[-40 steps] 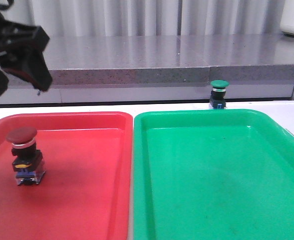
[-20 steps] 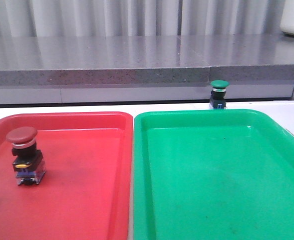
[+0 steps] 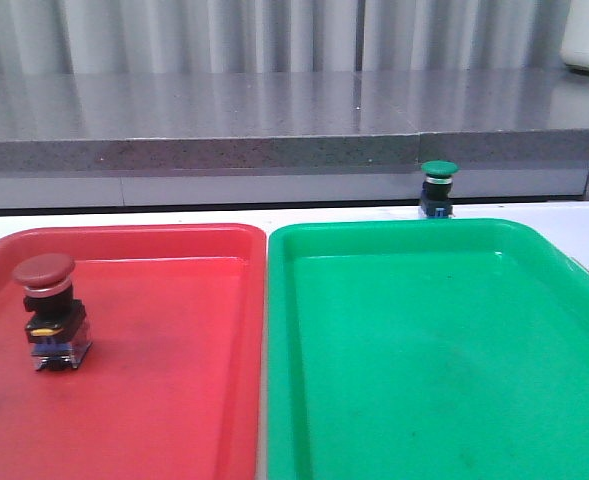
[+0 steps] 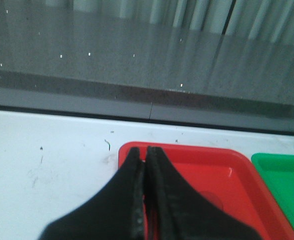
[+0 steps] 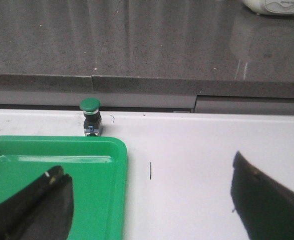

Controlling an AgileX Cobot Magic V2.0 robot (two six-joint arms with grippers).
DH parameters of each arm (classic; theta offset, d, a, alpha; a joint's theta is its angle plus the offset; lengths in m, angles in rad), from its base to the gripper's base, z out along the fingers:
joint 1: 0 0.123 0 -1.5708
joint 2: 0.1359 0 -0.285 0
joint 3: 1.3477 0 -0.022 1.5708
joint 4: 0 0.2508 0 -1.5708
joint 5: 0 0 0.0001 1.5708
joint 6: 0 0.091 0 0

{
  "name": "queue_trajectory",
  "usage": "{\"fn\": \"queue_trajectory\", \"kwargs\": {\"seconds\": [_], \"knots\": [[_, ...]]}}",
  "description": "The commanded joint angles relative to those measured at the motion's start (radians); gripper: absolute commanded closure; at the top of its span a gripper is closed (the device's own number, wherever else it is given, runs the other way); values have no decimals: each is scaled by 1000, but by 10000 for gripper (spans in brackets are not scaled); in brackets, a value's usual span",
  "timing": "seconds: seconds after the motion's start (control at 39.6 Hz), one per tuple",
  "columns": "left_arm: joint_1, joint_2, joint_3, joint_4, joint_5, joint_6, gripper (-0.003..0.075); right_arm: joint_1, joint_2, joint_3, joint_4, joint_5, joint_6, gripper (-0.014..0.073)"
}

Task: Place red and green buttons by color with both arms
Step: 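Raise the left gripper away from the red tray, then reach the right gripper to the green button and grasp it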

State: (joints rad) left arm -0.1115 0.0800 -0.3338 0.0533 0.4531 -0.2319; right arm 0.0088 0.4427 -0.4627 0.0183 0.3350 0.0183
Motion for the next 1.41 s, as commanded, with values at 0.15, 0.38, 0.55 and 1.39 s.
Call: {"fn": "queue_trajectory", "kwargs": {"seconds": [0.15, 0.38, 0.55, 1.39], "knots": [[5, -57, -20, -1, -87, -1, 740, -5, 10, -36, -3, -76, -3, -59], [5, -57, -17, -1, -87, -1, 740, -5, 10, -36, -3, -76, -3, -59], [5, -57, -17, -1, -87, -1, 740, -5, 10, -36, 3, -103, -3, -59], [5, -57, -17, -1, -87, -1, 740, 168, 1081, -669, 27, -112, -2, -59]]}}
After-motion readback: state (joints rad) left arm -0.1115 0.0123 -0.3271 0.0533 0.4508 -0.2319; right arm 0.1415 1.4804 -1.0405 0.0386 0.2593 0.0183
